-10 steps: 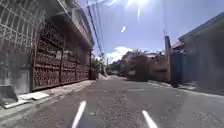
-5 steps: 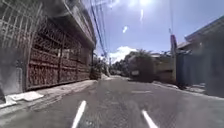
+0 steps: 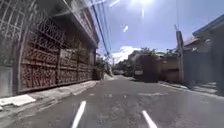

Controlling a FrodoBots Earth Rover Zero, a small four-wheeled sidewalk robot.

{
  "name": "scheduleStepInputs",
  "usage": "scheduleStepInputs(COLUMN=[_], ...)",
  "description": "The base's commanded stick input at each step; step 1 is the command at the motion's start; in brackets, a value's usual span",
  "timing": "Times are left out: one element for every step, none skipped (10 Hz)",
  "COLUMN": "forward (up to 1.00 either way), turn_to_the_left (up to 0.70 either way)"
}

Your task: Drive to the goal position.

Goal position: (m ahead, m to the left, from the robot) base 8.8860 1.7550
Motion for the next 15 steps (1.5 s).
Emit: scheduleStepInputs(forward=[0.85,0.85,0.85,0.85,0.85,0.85,0.85,0.85,0.85,0.85,0.85,0.85,0.85,0.85,0.85], turn_to_the_left=[-0.34,-0.15,0.13,0.15,0.06,0.03,0.0,0.08,0.11,0.11,0.11,0.09,0.17,-0.16,-0.34])
